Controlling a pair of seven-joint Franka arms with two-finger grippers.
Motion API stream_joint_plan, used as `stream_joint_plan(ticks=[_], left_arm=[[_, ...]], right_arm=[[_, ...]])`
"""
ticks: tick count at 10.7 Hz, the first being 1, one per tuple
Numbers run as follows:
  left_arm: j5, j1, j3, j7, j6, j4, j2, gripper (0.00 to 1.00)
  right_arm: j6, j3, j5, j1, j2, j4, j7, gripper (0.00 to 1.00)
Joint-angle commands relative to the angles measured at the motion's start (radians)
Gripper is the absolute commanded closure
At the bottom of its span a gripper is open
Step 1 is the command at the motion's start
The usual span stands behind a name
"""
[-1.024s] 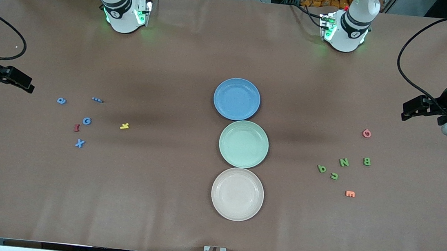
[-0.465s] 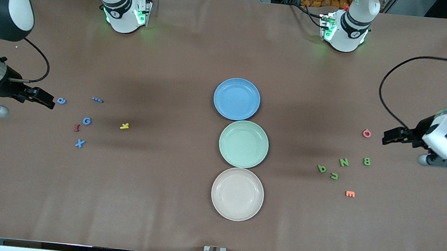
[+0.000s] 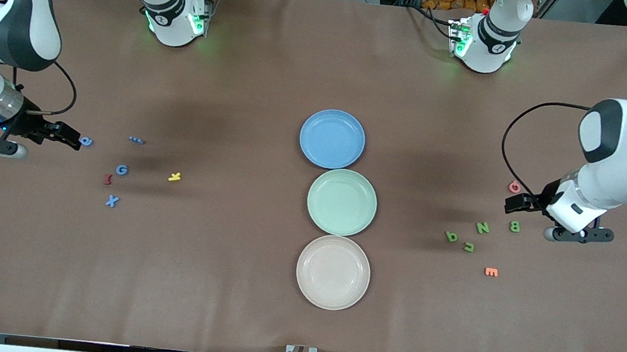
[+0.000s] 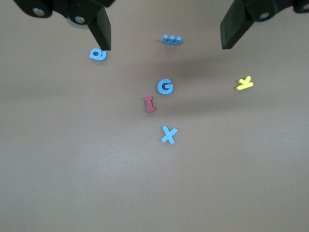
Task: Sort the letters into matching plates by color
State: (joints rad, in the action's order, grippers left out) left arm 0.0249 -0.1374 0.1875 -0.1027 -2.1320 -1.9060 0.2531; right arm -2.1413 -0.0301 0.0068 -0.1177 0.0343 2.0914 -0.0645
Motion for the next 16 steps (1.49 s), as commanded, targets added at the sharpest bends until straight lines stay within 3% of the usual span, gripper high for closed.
stream_joint_plan(ticks=[1, 2, 4, 9, 11, 16], left_arm=[[-0.101, 0.012, 0.004, -0.040, -0.094, -0.013, 0.076, 0.00], [-0.105, 0.012, 0.003, -0.041, -0.132, -0.013, 0.109, 0.00], [-0.115, 0.012, 0.003, -0.051, -0.204, -0.015, 0.162, 0.10], [-0.178, 0.009, 0.001, -0.113, -0.382, -0.079, 0.233, 0.13], [-0.187, 0.016, 0.001, -0.179, -0.384, -0.087, 0.244, 0.17], [-0.270, 0.025, 0.004, -0.310, -0.396, -0.104, 0.270, 0.19]], right_arm=[[-0.165, -0.019, 0.015, -0.059, -0.043, 0.184, -0.023, 0.00], [-0.225, -0.033, 0.015, -0.062, -0.040, 0.226, -0.021, 0.00], [-0.288, -0.048, 0.016, -0.069, -0.028, 0.263, -0.012, 0.00], [-0.377, -0.111, 0.024, -0.100, 0.021, 0.334, -0.006, 0.00], [-0.462, -0.113, 0.024, -0.109, 0.068, 0.360, -0.005, 0.00], [-0.508, -0.111, 0.064, -0.128, 0.159, 0.357, -0.005, 0.00]])
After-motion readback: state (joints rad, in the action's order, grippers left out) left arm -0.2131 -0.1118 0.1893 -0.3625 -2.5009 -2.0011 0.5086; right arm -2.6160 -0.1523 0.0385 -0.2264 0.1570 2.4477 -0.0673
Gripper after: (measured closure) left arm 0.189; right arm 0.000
